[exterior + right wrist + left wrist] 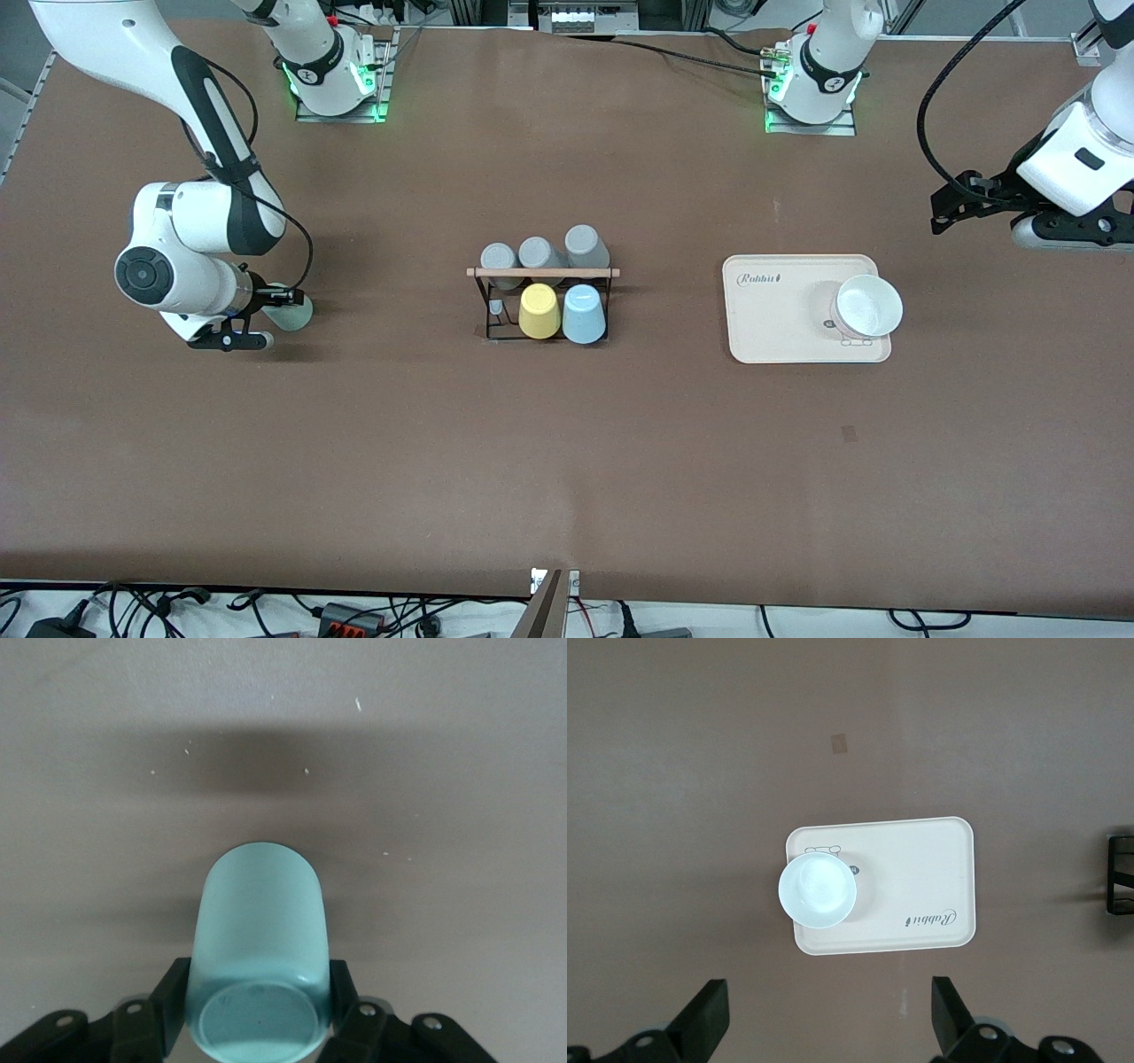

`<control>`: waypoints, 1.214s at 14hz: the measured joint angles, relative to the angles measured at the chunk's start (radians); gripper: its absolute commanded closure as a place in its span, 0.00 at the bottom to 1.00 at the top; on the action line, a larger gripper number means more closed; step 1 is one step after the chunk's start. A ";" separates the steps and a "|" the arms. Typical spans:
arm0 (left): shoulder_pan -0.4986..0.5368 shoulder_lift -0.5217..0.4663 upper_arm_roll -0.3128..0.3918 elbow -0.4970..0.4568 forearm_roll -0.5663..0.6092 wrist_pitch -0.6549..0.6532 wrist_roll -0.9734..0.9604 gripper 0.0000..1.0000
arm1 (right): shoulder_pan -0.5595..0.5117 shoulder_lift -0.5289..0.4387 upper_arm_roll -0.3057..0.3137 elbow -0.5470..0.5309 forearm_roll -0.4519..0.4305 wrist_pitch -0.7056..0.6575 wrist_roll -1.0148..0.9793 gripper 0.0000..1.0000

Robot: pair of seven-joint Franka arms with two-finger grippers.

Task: Hang scattered cups on rack with three cups
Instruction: 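Grasp the pale teal cup with the right gripper and lift it, then carry the teal cup to the rack and hang it beside the yellow cup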

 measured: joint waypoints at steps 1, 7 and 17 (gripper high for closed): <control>0.001 0.000 0.000 0.000 0.000 0.000 0.000 0.00 | 0.000 0.001 0.000 0.000 0.000 0.000 0.000 0.74; 0.018 0.008 0.000 0.000 0.000 0.000 0.000 0.00 | 0.016 -0.025 0.004 0.150 0.030 -0.164 0.000 0.77; 0.017 0.010 -0.011 0.000 0.000 -0.001 0.000 0.00 | 0.208 0.004 0.012 0.535 0.062 -0.444 0.000 0.77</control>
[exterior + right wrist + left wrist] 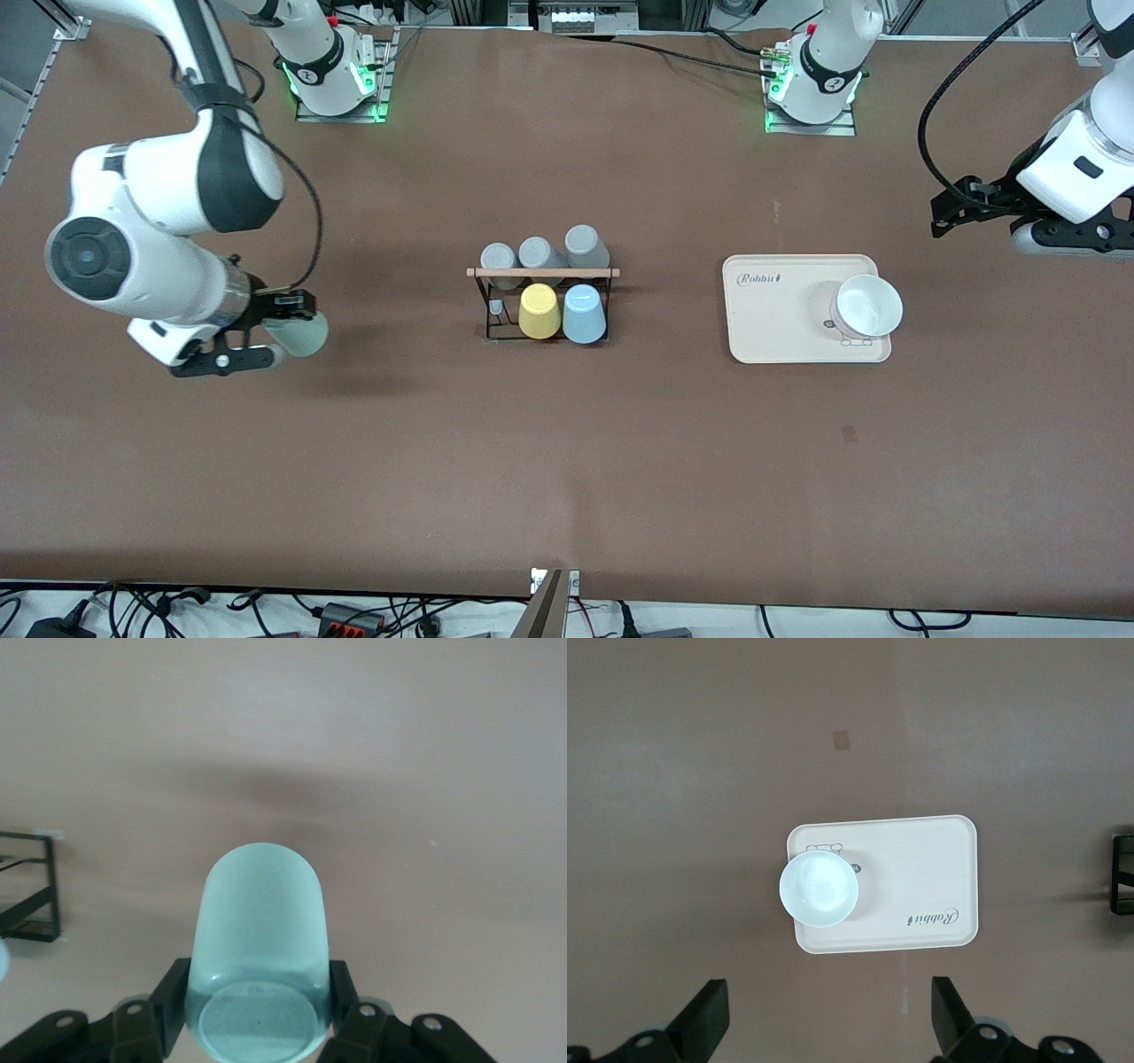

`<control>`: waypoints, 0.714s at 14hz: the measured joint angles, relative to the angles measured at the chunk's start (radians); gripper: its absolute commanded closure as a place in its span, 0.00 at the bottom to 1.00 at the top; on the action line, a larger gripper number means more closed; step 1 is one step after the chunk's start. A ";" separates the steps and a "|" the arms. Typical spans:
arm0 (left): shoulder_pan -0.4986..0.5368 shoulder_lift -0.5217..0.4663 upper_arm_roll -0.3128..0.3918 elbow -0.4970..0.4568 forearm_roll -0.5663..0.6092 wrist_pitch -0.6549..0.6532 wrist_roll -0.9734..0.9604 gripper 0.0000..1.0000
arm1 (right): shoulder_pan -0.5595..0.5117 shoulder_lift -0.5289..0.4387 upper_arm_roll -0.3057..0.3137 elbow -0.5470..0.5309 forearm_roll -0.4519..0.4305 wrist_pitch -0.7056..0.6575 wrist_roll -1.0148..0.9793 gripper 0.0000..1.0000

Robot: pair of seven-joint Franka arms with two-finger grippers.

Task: Hang scattered cups on rack with three cups
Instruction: 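Carry the teal cup to the rack and hang it beside the yellow cup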

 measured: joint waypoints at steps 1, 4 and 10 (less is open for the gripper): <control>0.000 0.000 -0.001 0.000 0.000 -0.002 0.000 0.00 | 0.030 0.011 0.000 0.021 0.000 0.000 0.007 0.77; 0.000 0.000 -0.002 0.000 0.000 -0.005 0.000 0.00 | 0.112 0.040 0.001 0.079 0.002 0.000 0.094 0.77; -0.001 0.000 -0.003 0.000 0.000 -0.013 0.000 0.00 | 0.229 0.125 0.009 0.203 0.094 0.004 0.291 0.77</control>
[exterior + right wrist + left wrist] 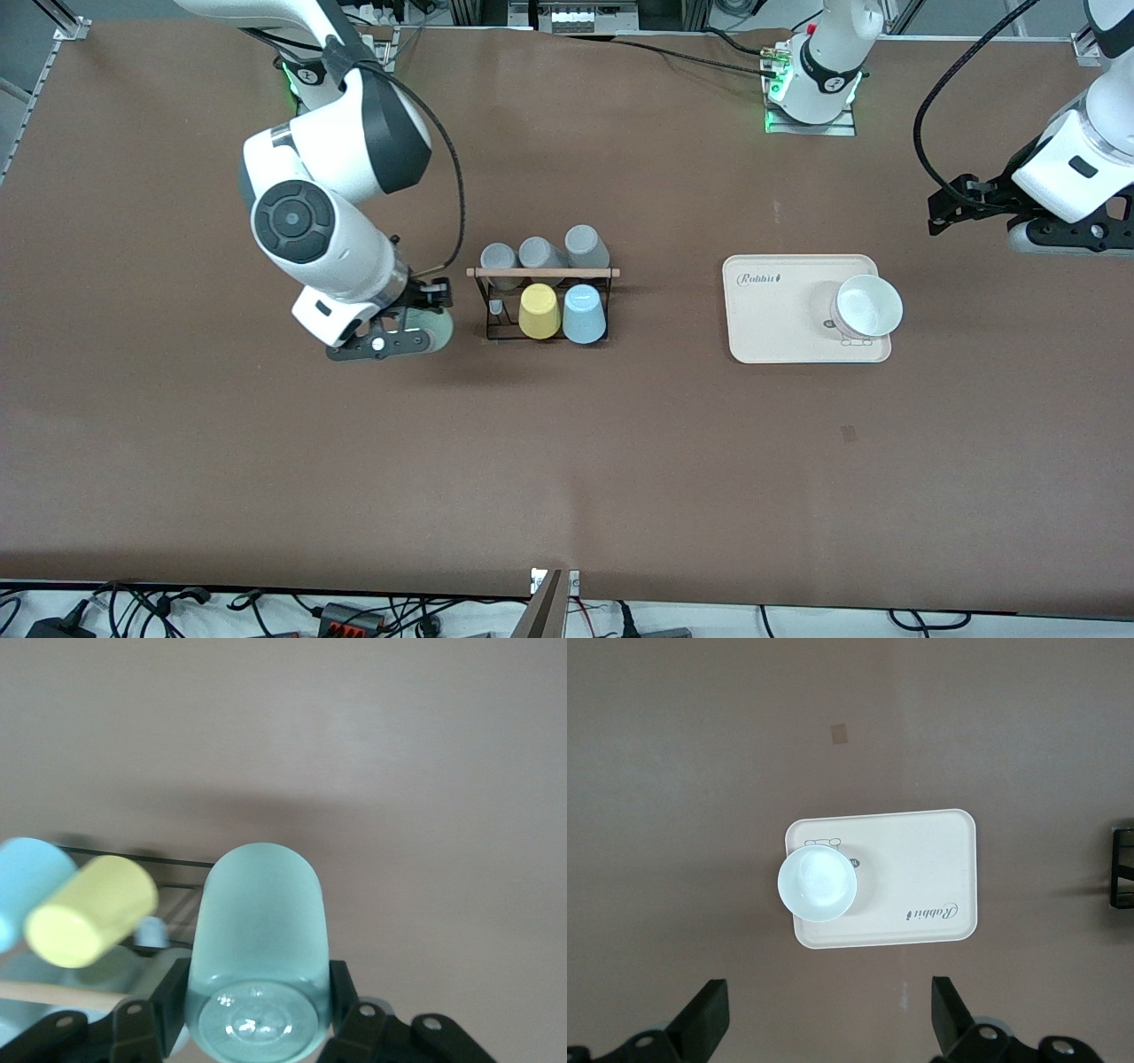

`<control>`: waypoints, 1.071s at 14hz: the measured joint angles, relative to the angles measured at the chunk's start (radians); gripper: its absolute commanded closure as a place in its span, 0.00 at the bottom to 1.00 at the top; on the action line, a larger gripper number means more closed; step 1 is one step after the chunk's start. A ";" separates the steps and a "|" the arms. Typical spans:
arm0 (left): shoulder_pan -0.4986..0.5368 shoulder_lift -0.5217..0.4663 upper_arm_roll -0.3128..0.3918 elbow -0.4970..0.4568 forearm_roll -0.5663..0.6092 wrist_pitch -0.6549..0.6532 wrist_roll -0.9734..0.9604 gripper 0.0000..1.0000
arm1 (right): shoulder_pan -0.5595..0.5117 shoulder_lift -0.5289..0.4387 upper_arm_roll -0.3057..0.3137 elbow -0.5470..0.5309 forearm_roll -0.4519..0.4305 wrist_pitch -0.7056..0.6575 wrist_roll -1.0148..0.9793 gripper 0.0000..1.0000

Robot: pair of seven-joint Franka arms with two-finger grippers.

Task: Hang scattered cups on rack with three cups
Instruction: 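Carry the teal cup to the rack and hang it beside the yellow cup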

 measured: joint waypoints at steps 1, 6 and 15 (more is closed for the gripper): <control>0.000 0.000 0.000 0.000 0.000 0.000 0.000 0.00 | 0.014 0.014 0.000 0.015 0.007 0.000 0.016 0.77; -0.001 0.000 -0.001 0.000 0.000 -0.002 0.000 0.00 | 0.082 0.053 0.002 0.028 0.010 -0.001 0.097 0.77; -0.001 0.000 -0.001 0.001 0.000 -0.016 0.000 0.00 | 0.114 0.083 0.002 0.029 0.010 -0.010 0.123 0.78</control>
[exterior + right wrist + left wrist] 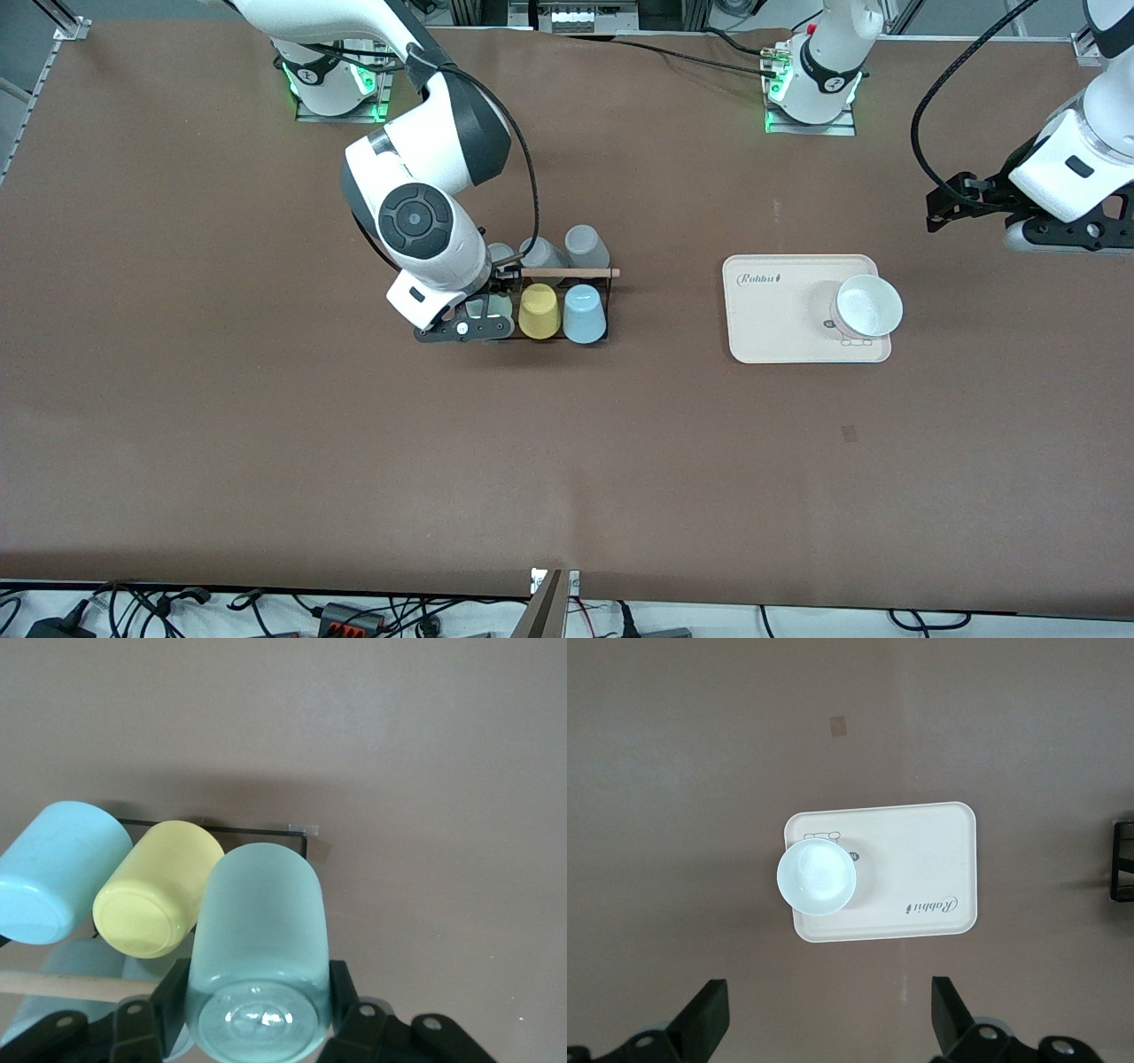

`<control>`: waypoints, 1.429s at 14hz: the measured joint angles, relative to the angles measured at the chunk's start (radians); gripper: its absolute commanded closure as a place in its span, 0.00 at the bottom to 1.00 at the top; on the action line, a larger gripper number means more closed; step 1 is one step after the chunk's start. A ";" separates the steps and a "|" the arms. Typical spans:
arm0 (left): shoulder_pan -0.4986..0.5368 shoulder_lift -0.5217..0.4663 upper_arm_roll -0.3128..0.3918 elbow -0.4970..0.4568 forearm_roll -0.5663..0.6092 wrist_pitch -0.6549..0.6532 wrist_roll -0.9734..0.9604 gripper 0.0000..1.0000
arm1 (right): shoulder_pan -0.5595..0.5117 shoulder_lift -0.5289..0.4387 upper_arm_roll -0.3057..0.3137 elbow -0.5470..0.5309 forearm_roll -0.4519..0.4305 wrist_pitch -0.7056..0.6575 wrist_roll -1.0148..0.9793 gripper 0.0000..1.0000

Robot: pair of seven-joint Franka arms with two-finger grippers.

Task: Hang scattered cups on rack with three cups
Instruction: 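Carry the teal cup to the rack and hang it beside the yellow cup, then open the right gripper and pull it back from the rack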

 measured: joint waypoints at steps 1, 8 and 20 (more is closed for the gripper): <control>0.000 0.000 0.000 0.000 0.000 -0.001 0.000 0.00 | 0.007 0.007 0.000 0.000 0.000 0.000 0.000 0.78; 0.000 0.000 0.000 0.000 0.000 -0.009 0.000 0.00 | 0.017 0.047 -0.002 0.000 0.000 -0.001 0.000 0.77; 0.000 0.000 -0.001 0.007 0.000 -0.020 0.000 0.00 | 0.015 0.093 -0.005 0.004 0.000 0.013 0.004 0.00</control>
